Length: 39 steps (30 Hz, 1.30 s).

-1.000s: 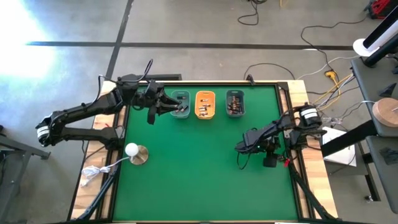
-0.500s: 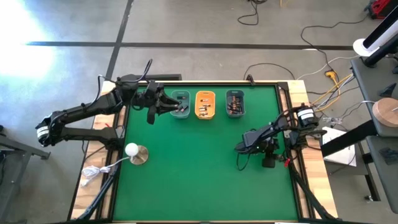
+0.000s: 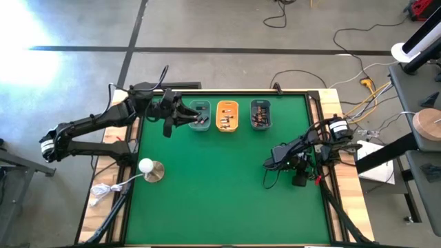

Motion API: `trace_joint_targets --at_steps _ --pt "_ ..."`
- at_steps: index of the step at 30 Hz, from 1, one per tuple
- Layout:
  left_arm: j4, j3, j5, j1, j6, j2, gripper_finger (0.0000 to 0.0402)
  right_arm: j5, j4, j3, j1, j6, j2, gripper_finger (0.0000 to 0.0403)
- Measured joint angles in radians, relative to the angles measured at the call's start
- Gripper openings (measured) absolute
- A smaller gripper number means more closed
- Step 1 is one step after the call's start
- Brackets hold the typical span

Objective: Sort batteries
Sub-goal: Put the small brown battery into the gray bin

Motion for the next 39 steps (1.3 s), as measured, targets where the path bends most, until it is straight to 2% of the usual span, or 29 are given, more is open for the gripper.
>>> trace_joint_targets --at_steps 11,17,29,35,39 --pt "0.003 0.0 0.0 0.0 0.003 0.0 0.0117 0.001 -0.053 0.042 0.0 0.095 -0.026 0.02" --pt "0.011 0.0 0.0 0.0 0.02 0.0 0.0117 0.005 -0.034 0.003 -0.002 0.064 0.002 0.0223" --pt "0.01 0.0 0.001 0.0 0.022 0.0 0.0117 0.008 -0.028 0.012 -0.003 0.045 0.015 0.0292" --pt "0.01 0.0 0.001 0.0 0.023 0.0 0.0117 0.015 -0.028 0.012 -0.025 -0.022 0.015 0.0304" --pt "0.01 0.0 0.001 0.0 0.022 0.0 0.0117 0.058 -0.025 0.012 -0.052 -0.059 0.015 0.0302"
